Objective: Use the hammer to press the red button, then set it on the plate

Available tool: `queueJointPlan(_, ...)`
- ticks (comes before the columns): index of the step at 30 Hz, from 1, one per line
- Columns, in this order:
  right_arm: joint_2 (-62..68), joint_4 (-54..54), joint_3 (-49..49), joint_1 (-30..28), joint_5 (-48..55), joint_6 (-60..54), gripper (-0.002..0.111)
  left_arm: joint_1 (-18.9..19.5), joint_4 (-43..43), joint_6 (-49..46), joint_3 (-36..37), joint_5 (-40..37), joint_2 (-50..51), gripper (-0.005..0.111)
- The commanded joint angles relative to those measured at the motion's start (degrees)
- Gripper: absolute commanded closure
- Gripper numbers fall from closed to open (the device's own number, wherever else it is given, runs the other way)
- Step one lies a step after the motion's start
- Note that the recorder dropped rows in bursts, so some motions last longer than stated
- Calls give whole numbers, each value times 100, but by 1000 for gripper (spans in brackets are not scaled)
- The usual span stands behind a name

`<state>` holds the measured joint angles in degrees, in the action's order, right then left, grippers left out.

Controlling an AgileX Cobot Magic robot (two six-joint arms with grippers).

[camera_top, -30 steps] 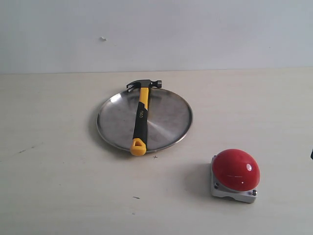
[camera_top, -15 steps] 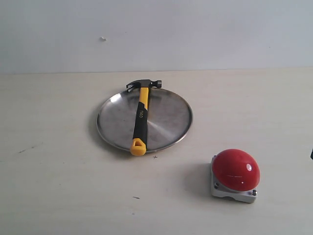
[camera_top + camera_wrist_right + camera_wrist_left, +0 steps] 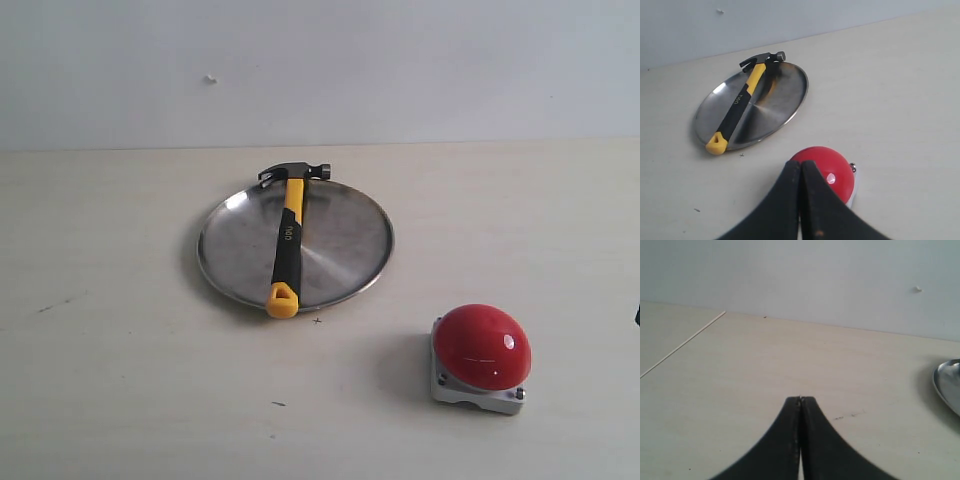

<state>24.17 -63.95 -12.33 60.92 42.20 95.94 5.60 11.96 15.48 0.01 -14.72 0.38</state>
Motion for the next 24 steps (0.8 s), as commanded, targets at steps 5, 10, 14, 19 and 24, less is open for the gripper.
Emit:
queueJointPlan(5, -42, -422, 7, -1610, -1005, -728, 108, 10, -59, -28, -1, 2, -38, 107)
queueJointPlan(10, -78, -513, 7, -3797, -3748, -2133, 108, 10, -59, -28, -1, 2, -38, 107)
queueJointPlan(14, -78, -513, 7, -4830, -4969, -2381, 108, 10, -59, -28, -1, 2, -38, 107)
queueJointPlan(19, -78, -513, 7, -5039, -5053, -2381, 108, 10, -59, -28, -1, 2, -38, 107)
queueJointPlan(24, -107, -513, 7, -5026, -5077, -2381, 108, 10, -59, -28, -1, 2, -38, 107)
